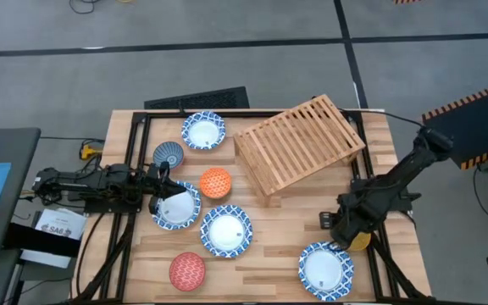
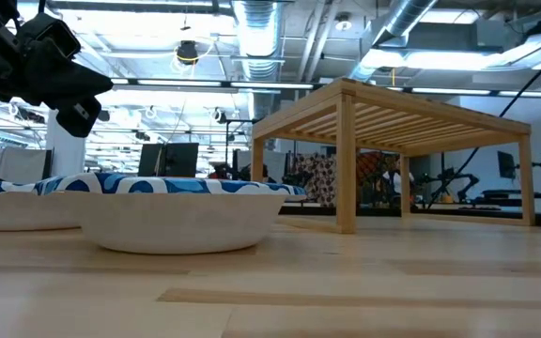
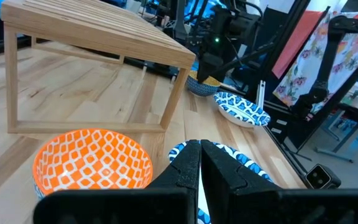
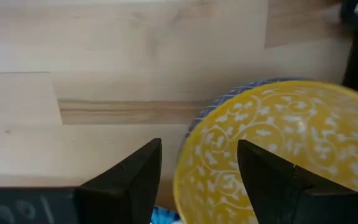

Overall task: Place and stack bowls onto a shelf
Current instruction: Put the yellow pattern bowl on the shelf

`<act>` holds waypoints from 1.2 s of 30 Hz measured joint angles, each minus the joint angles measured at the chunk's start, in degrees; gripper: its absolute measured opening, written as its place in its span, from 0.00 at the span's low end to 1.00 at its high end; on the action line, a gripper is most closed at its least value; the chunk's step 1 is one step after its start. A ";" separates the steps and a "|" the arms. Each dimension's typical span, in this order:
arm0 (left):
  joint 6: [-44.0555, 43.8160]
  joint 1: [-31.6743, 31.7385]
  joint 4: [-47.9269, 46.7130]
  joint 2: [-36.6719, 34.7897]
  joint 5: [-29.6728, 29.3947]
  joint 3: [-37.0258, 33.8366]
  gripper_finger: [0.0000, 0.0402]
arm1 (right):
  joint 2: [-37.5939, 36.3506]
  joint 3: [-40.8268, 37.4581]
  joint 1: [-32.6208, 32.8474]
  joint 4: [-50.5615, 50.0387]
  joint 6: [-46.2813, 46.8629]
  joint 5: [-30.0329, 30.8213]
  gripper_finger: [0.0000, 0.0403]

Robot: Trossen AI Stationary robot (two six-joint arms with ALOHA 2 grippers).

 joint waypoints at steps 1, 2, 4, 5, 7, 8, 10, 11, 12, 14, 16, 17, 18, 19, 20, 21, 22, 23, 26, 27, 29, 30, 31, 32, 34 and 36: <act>0.00 -0.01 -0.02 0.00 0.01 -0.02 0.00 | 0.67 0.00 -0.23 0.41 -0.08 0.00 0.58; 0.00 -0.02 -0.01 -0.01 0.00 -0.02 0.00 | 1.31 0.00 -0.36 0.63 -0.23 -0.13 0.58; 0.00 -0.02 -0.02 0.01 0.00 0.00 0.00 | 2.39 0.00 -0.60 0.58 -0.26 -0.68 0.58; 0.00 -0.01 -0.02 0.00 0.00 -0.01 0.00 | 3.01 0.00 -0.62 0.34 -0.36 -1.18 0.57; 0.00 -0.02 -0.02 -0.01 0.01 -0.02 0.00 | 4.16 0.00 -0.60 -0.07 -0.41 -1.93 0.55; 0.00 -0.02 0.00 -0.01 0.00 0.00 0.00 | 4.72 0.00 -0.60 0.07 -0.40 -2.12 0.53; 0.00 -0.02 -0.01 0.00 0.00 -0.01 0.00 | 5.52 0.01 -0.64 0.39 -0.37 -2.66 0.48; 0.00 -0.02 -0.02 -0.01 0.02 -0.02 0.00 | 5.86 0.05 -0.64 0.74 -0.37 -2.69 0.44; 0.00 -0.02 0.00 -0.01 0.00 0.00 0.00 | 6.12 0.07 -0.62 1.25 -0.35 -2.68 0.41; 0.00 -0.02 -0.02 0.00 0.00 -0.01 0.00 | 6.28 0.07 -0.64 1.89 -0.31 -2.67 0.33; 0.00 0.00 0.00 -0.01 0.01 -0.02 0.00 | 6.28 0.09 -0.66 2.43 -0.28 -2.52 0.24; 0.00 -0.02 -0.02 0.01 0.01 -0.01 0.00 | 6.21 0.10 -0.68 2.66 -0.28 -2.45 0.20; 0.00 0.00 0.00 0.01 0.01 -0.01 0.00 | 5.93 0.12 -0.69 3.01 -0.03 -2.47 0.16; 0.00 -0.02 0.00 -0.01 0.00 0.00 0.00 | 5.54 0.28 -0.67 3.32 -0.08 -2.67 0.12; 0.00 -0.01 -0.02 0.01 0.00 -0.01 0.00 | 5.07 0.37 -0.63 3.20 -0.41 -2.73 0.10; -0.01 -0.01 0.00 0.01 0.00 -0.01 0.00 | 4.60 0.29 -0.62 3.33 -0.48 -2.72 0.09; 0.00 0.01 0.01 -0.01 0.00 -0.02 0.00 | 4.14 0.31 -0.64 3.16 -0.46 -2.69 0.09; 0.00 -0.02 -0.02 -0.01 0.00 -0.02 0.00 | 3.63 0.40 -0.64 2.80 -0.46 -2.43 0.09; -0.01 -0.02 -0.02 0.00 0.00 -0.01 0.00 | 1.90 1.50 -0.70 0.95 -2.09 -1.63 0.09; 0.00 -0.02 -0.02 0.01 0.00 -0.01 0.00 | 1.37 1.98 -0.98 0.36 -2.85 -1.71 0.09; 0.00 -0.01 -0.02 0.02 0.00 -0.01 0.00 | 0.68 3.19 -1.45 -0.76 -5.12 -1.88 0.09; 0.00 -0.01 -0.02 0.00 0.00 0.00 0.00 | 0.22 3.83 -1.78 -0.91 -6.82 -1.84 0.09; 0.00 -0.02 -0.01 0.01 0.02 -0.02 0.00 | -0.29 4.55 -2.23 -0.77 -8.81 -1.90 0.09; 0.00 -0.02 0.01 0.02 0.00 0.00 0.00 | -0.79 5.44 -2.69 -0.48 -11.00 -2.11 0.09; 0.00 -0.02 -0.02 -0.01 0.00 -0.02 0.00 | -1.64 7.46 -3.77 -0.08 -15.99 -2.76 0.09; 0.00 -0.02 -0.02 0.01 0.01 -0.01 0.00 | -2.51 10.09 -4.98 0.16 -22.11 -4.17 0.09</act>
